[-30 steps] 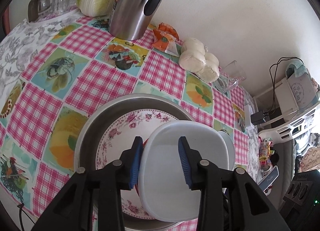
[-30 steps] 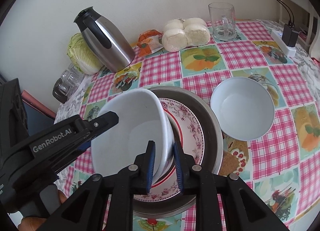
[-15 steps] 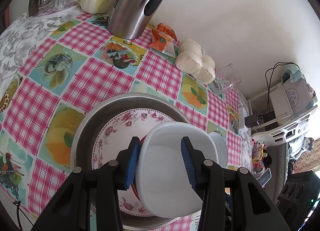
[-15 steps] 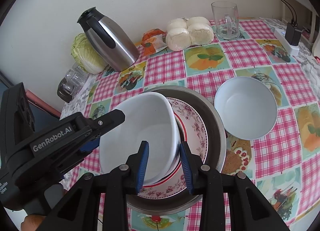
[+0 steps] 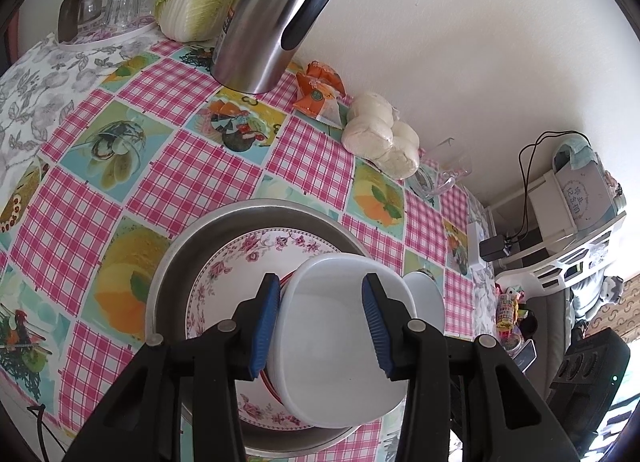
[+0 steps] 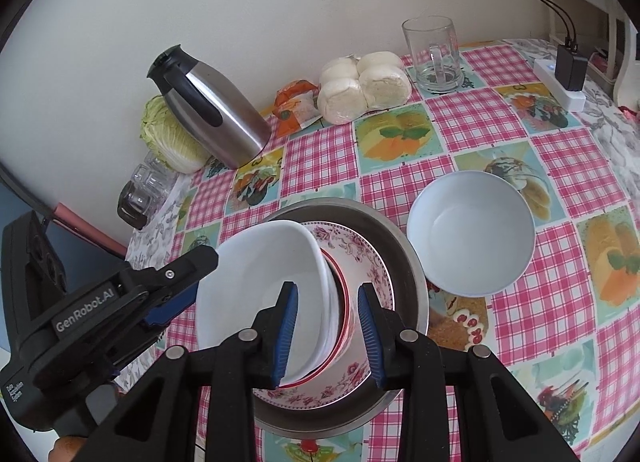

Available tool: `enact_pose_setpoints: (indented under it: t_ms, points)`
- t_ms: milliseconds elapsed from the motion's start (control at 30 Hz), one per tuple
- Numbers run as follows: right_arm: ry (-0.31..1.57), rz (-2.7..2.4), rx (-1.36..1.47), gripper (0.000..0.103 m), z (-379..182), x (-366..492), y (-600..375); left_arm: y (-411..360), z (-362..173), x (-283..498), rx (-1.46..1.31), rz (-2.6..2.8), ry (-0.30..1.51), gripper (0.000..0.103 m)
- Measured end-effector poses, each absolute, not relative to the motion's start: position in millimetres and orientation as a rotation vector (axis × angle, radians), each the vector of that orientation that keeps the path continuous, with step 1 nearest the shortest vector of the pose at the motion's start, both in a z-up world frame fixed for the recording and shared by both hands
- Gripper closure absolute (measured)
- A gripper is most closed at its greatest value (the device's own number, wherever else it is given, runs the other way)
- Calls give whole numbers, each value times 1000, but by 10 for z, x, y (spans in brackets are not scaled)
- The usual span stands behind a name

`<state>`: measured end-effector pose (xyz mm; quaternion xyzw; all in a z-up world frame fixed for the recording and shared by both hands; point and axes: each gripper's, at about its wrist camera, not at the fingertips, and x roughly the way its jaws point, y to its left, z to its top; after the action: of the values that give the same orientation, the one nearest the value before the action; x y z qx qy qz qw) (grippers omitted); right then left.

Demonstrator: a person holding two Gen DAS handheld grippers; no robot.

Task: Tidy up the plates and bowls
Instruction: 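Open both grippers to release the small white bowl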

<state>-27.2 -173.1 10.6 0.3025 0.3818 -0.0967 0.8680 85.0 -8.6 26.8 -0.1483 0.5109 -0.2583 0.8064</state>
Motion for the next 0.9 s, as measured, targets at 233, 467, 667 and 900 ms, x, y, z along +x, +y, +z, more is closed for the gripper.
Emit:
enact_pose_setpoints:
  t_ms: [233, 467, 667, 900]
  points:
    - [799, -199, 628, 69, 116, -285, -1716, -84, 357, 801, -263, -521, 1051, 59]
    - [784, -227, 606, 69, 154, -307, -1714, -41, 404, 796, -187, -440, 1012, 39]
    - [784, -245, 610, 41, 135, -306, -1750, -20, 390, 814, -151, -390, 1007, 20]
    - [771, -261, 611, 24, 125, -315, -1779, 7, 383, 820, -102, -320, 968, 15]
